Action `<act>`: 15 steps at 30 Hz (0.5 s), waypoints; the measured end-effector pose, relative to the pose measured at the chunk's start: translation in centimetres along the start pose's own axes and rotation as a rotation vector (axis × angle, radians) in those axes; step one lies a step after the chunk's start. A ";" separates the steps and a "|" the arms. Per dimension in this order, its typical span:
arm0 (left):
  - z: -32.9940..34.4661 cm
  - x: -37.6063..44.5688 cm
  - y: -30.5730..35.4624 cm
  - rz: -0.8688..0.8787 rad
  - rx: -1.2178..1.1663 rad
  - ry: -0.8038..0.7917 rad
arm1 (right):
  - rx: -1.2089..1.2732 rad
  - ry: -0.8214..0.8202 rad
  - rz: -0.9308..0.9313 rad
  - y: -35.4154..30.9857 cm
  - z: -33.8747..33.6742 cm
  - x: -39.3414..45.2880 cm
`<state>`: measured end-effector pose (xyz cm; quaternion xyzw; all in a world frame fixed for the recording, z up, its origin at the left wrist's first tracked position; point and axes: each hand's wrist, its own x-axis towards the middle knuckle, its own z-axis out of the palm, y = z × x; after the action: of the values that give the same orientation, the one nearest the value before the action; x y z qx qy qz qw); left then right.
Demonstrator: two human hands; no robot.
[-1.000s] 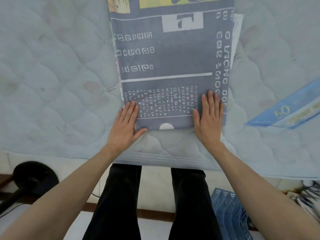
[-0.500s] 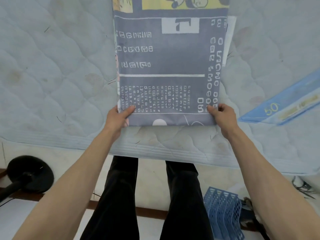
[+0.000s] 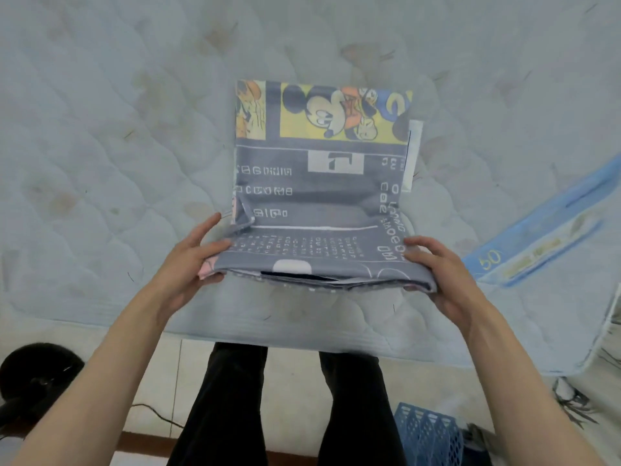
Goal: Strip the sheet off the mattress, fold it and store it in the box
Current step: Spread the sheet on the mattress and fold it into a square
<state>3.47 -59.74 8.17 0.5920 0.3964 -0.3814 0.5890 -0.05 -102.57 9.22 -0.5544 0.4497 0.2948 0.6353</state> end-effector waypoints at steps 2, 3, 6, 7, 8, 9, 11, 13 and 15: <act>0.1 0.9 4.1 0.033 -0.049 -0.061 | 0.057 -0.058 -0.009 -3.6 -0.1 1.4; 0.3 1.6 6.0 0.022 -0.119 -0.068 | 0.094 -0.101 -0.011 -5.2 0.0 2.1; 1.2 4.5 11.2 -0.038 -0.348 -0.089 | 0.206 -0.205 -0.030 -9.6 0.3 4.9; 1.4 5.7 12.6 -0.044 -0.393 -0.110 | 0.210 -0.225 -0.033 -10.8 0.5 6.0; 1.7 7.0 13.9 -0.047 -0.419 -0.125 | 0.152 -0.228 -0.053 -11.7 0.7 7.3; 2.0 8.2 15.0 -0.053 -0.429 -0.143 | 0.031 -0.204 -0.092 -12.5 1.1 8.8; 2.6 10.8 16.7 -0.046 -0.287 -0.154 | -0.273 -0.088 -0.174 -13.6 2.4 11.6; 3.6 13.2 17.3 0.027 0.089 -0.094 | -0.430 0.053 -0.204 -14.0 3.7 14.5; 4.5 15.4 17.1 0.154 0.426 0.039 | -0.483 0.180 -0.221 -14.1 4.5 17.0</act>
<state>25.38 -63.82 0.70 0.7388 0.2719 -0.3988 0.4704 20.53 -103.26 0.09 -0.7592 0.3581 0.2719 0.4706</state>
